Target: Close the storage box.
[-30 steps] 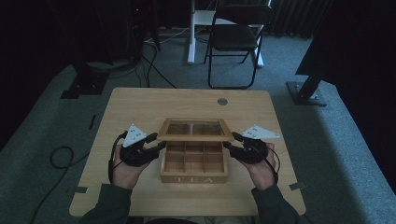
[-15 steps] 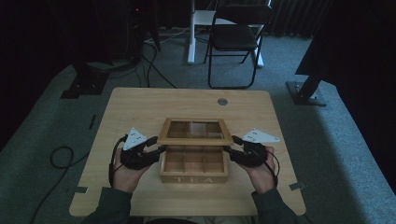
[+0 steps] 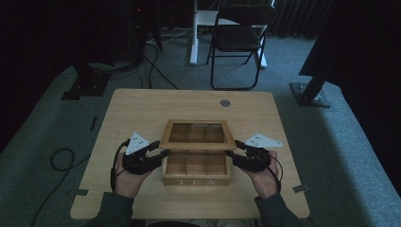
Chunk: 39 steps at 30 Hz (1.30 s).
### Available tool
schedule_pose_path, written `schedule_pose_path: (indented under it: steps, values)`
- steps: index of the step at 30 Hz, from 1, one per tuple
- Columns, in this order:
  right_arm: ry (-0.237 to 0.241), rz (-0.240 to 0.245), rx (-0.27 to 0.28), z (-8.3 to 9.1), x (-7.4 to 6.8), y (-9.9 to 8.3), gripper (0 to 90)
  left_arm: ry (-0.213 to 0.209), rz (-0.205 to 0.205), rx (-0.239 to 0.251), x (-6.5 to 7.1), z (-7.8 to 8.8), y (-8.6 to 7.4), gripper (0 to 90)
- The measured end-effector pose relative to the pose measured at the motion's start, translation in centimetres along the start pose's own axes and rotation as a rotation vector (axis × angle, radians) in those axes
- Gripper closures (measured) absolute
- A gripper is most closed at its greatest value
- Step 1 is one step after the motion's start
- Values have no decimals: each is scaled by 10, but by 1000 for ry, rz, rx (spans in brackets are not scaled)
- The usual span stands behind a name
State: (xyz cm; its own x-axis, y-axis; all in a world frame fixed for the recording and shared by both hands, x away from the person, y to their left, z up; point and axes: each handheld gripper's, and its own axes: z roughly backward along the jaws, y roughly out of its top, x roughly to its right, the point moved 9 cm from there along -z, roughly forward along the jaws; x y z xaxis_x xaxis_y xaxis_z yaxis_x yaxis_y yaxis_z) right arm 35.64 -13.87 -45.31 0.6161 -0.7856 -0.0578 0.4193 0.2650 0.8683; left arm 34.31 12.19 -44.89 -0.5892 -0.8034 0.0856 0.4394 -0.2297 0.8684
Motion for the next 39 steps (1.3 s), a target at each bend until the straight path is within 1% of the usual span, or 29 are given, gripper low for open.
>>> schedule_pose_path:
  steps: [11,16,23,32,39]
  values:
    - [7,-11,-8,-1,-2,-8,499,-4,6,-11,3,2,-8,522]
    - [6,-4,-11,-1,-3,-12,500,-9,11,-17,4,1,-13,515]
    - [15,-17,-16,-1,-5,-20,502,-8,12,-29,5,1,-19,515]
    - [16,-20,-28,-3,-7,-27,501,-8,16,-30,9,0,-25,513]
    - [26,-32,-28,-4,-8,-33,506,-13,15,-30,10,-1,-31,512]
